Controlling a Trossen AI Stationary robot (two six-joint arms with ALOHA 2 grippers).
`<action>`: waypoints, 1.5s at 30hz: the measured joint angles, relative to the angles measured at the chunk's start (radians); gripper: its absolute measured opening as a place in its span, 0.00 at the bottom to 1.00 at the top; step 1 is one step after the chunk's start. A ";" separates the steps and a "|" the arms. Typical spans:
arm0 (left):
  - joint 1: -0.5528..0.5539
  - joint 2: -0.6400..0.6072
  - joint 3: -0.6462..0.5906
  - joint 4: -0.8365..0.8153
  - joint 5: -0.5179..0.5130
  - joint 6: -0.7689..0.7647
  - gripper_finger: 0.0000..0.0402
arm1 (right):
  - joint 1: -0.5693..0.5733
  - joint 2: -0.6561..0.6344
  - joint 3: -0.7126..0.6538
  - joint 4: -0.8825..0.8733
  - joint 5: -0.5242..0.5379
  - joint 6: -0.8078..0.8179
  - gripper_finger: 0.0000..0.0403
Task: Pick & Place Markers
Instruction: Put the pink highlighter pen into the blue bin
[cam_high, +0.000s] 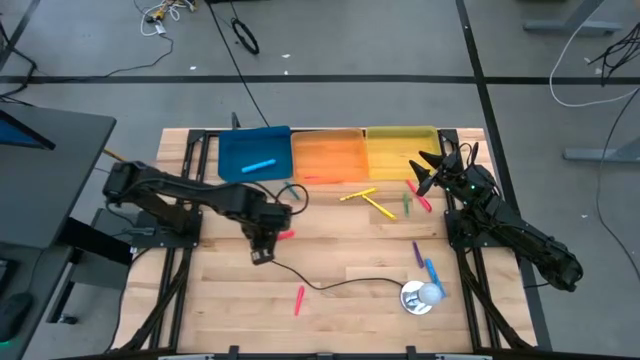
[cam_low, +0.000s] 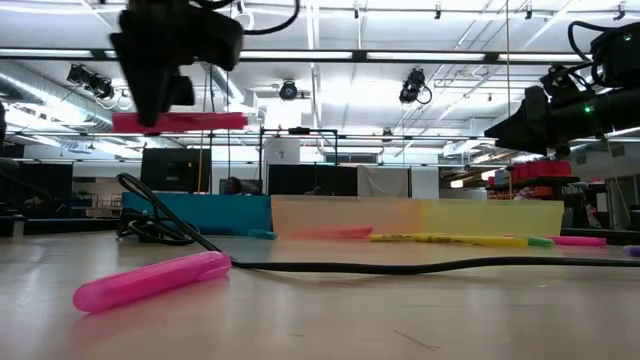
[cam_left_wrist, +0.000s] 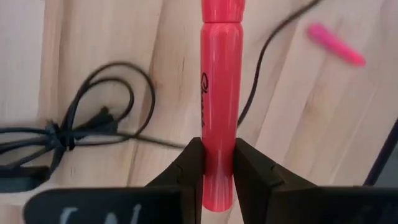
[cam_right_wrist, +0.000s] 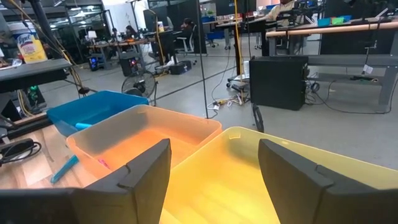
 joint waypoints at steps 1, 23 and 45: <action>-0.002 -0.020 -0.019 -0.010 0.000 0.011 0.16 | 0.000 0.000 0.000 0.000 0.000 0.000 0.61; 0.167 -0.112 -0.126 -0.128 -0.019 0.339 0.16 | 0.000 0.000 0.000 0.000 0.000 0.000 0.61; 0.629 -0.046 -0.051 -0.209 -0.011 0.785 0.16 | 0.000 0.000 0.000 0.000 0.000 0.000 0.61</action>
